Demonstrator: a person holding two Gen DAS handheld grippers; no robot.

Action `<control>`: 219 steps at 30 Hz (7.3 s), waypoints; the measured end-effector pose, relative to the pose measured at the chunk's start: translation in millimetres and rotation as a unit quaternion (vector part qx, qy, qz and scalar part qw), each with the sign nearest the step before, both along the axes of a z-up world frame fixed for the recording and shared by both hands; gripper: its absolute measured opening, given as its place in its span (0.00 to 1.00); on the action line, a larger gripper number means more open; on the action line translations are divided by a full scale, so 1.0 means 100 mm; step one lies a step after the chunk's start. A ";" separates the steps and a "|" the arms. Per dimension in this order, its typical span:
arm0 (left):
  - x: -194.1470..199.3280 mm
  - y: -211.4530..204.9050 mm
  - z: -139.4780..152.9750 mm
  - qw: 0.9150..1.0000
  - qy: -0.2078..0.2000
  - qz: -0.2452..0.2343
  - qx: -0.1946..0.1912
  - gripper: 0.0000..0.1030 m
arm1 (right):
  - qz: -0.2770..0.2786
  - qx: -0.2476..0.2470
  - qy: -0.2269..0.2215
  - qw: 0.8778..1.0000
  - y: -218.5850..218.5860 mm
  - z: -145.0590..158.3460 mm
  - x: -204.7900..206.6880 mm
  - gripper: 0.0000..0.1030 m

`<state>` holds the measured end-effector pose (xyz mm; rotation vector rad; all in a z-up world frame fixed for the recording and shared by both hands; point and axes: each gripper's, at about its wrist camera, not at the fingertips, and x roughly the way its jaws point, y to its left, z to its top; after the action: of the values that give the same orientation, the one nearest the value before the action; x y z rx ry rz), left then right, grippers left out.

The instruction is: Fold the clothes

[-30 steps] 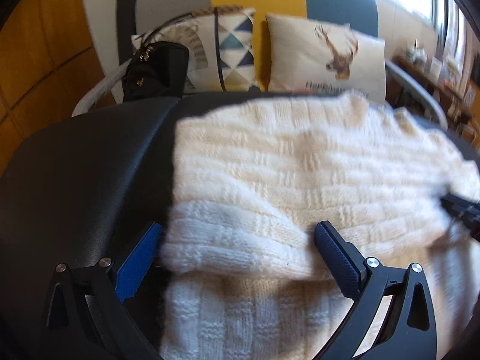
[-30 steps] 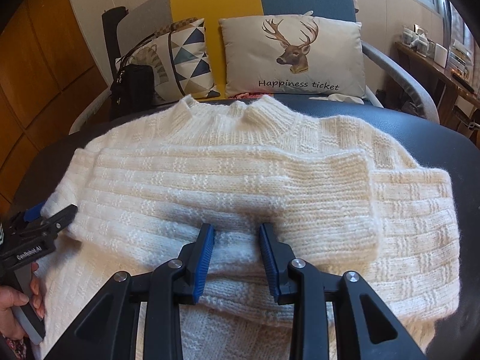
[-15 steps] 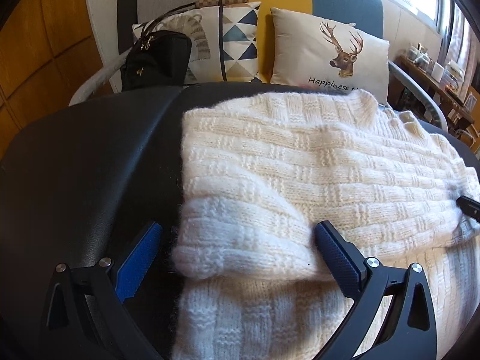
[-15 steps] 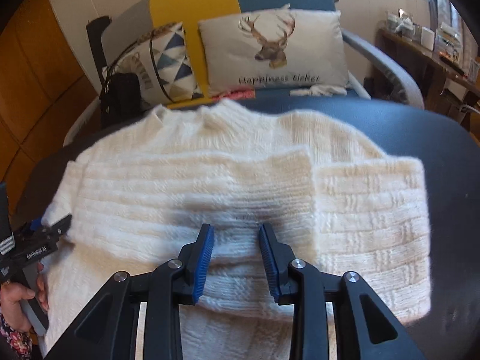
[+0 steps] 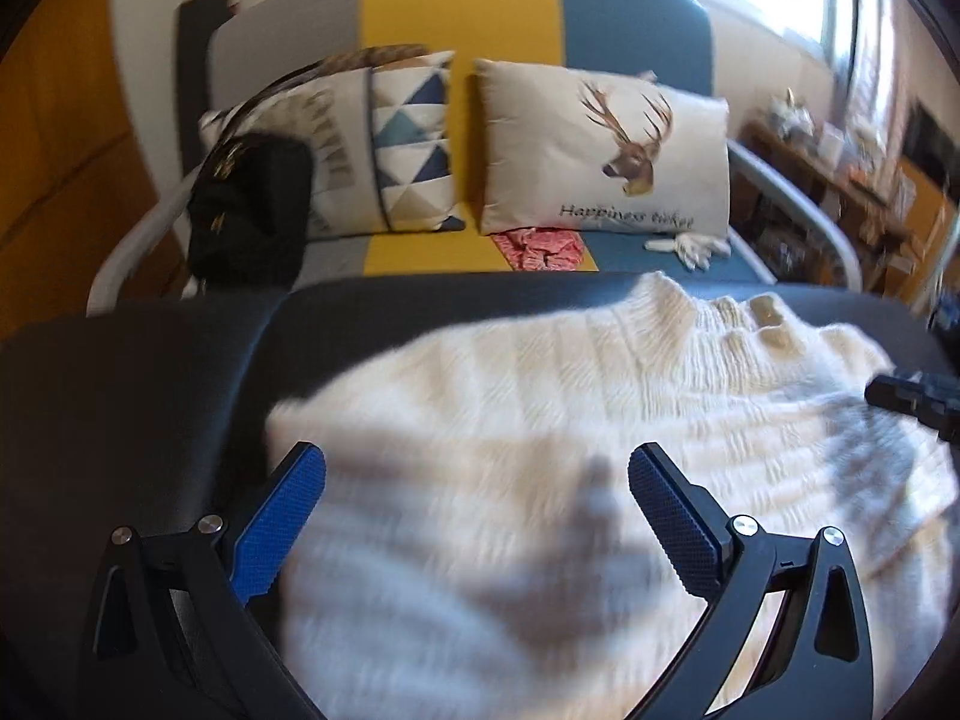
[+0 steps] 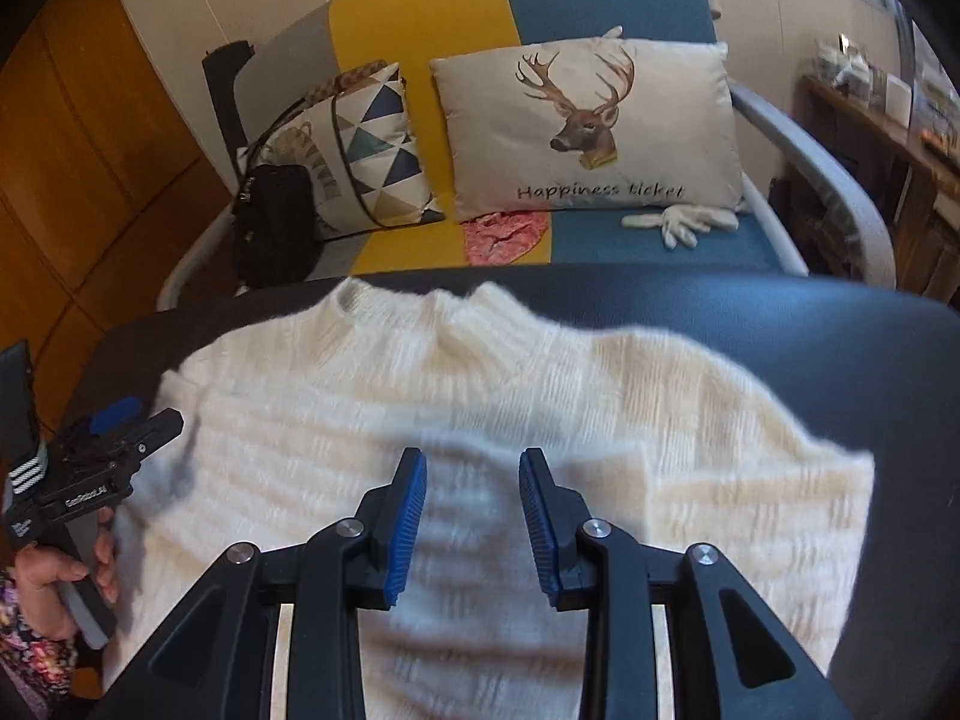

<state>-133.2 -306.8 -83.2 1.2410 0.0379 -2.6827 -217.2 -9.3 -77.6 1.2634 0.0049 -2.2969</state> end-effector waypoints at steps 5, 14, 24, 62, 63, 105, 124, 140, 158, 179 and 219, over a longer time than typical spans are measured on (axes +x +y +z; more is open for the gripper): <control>-0.44 0.32 -0.08 0.999 -0.017 -0.039 -0.031 1.00 | 0.023 0.031 0.008 0.999 -0.28 -0.14 -0.25 0.23; -1.02 0.54 -0.29 0.995 -0.046 -0.068 -0.059 1.00 | 0.018 0.066 0.004 0.998 -0.50 -0.38 -0.62 0.17; -1.00 0.28 -0.27 0.999 -0.034 -0.020 0.017 1.00 | 0.006 -0.002 0.011 1.000 -0.35 -0.36 -0.60 0.21; -0.74 -0.05 -0.38 0.997 0.002 0.051 0.065 0.99 | 0.144 -0.032 -0.048 0.988 -1.42 -0.36 -0.77 0.05; -0.74 -0.04 -0.38 0.997 0.001 0.051 0.062 0.99 | 0.134 -0.025 -0.042 0.990 -1.41 -0.38 -0.77 0.02; -0.75 -0.02 -0.43 0.998 -0.002 0.054 0.042 0.99 | -0.032 0.021 0.040 0.998 -0.35 -0.36 -0.54 0.10; -0.75 -0.01 -0.44 0.998 -0.002 0.054 0.039 0.99 | -0.056 0.025 0.035 0.998 -0.30 -0.42 -0.71 0.08; -0.75 -0.02 -0.45 0.998 -0.003 0.055 0.035 0.99 | -0.013 0.014 0.018 1.000 -0.36 -0.38 -0.45 0.09; -0.75 -0.01 -0.44 0.998 -0.004 0.057 0.029 0.99 | -0.115 -0.055 0.040 0.991 0.50 -0.10 -0.41 0.12; -0.74 0.02 -0.45 0.998 -0.002 0.059 0.028 0.99 | -0.113 0.019 0.040 0.993 0.41 -0.52 -0.51 0.04; 0.29 -0.57 0.14 0.997 0.028 0.044 0.053 1.00 | -0.093 -0.106 0.023 0.990 1.22 0.09 0.34 0.24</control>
<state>-104.0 -363.5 -68.9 1.1650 0.2409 -2.6690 -182.9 112.2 -68.6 1.1428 -0.3465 -2.4080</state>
